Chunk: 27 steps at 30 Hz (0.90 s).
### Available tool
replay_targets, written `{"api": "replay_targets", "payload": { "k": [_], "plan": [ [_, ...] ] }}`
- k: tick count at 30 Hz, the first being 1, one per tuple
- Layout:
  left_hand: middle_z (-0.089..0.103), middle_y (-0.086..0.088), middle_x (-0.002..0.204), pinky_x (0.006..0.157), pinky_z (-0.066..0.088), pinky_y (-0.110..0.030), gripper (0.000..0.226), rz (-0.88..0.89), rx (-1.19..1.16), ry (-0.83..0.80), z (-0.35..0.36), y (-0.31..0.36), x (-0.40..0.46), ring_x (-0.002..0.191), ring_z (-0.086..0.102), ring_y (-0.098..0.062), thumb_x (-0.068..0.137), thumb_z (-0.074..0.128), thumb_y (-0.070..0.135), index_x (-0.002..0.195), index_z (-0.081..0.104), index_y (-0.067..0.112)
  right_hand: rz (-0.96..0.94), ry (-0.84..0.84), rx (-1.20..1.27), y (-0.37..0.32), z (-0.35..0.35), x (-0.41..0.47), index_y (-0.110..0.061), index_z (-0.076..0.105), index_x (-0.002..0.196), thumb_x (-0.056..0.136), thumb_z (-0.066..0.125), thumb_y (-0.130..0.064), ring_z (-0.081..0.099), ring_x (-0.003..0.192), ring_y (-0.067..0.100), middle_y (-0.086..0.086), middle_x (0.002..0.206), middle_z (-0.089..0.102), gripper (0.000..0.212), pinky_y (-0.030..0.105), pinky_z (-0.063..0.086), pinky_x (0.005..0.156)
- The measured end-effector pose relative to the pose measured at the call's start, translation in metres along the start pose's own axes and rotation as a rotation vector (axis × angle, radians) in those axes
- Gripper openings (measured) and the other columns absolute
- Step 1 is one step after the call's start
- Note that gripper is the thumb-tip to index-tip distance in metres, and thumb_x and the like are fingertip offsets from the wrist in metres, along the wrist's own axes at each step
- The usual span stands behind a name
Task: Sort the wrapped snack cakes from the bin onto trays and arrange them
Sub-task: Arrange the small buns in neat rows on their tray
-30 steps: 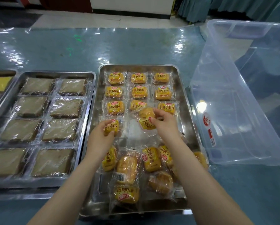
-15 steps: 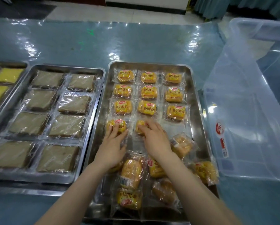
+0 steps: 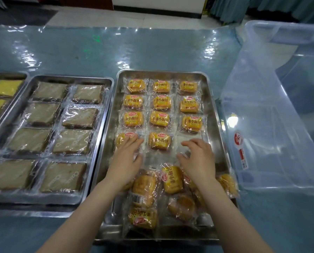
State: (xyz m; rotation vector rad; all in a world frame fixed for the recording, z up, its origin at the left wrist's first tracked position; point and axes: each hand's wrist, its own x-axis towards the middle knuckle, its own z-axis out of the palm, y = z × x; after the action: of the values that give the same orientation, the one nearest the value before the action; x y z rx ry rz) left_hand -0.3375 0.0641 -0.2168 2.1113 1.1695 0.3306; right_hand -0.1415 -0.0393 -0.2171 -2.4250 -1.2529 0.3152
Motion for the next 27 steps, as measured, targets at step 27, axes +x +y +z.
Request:
{"api": "replay_targets", "payload": {
  "k": [27],
  "plan": [
    [0.068, 0.002, 0.076, 0.064, 0.051, -0.024, 0.008, -0.229, -0.664, 0.006, -0.018, 0.044, -0.01, 0.072, 0.064, -0.01, 0.082, 0.069, 0.01, 0.079, 0.062, 0.013, 0.253, 0.039, 1.114, -0.026, -0.025, -0.015, -0.026, 0.071, 0.093, 0.09, 0.063, -0.009, 0.068, 0.08, 0.008, -0.005, 0.089, 0.073, 0.02, 0.019, 0.054, 0.066]
  ]
}}
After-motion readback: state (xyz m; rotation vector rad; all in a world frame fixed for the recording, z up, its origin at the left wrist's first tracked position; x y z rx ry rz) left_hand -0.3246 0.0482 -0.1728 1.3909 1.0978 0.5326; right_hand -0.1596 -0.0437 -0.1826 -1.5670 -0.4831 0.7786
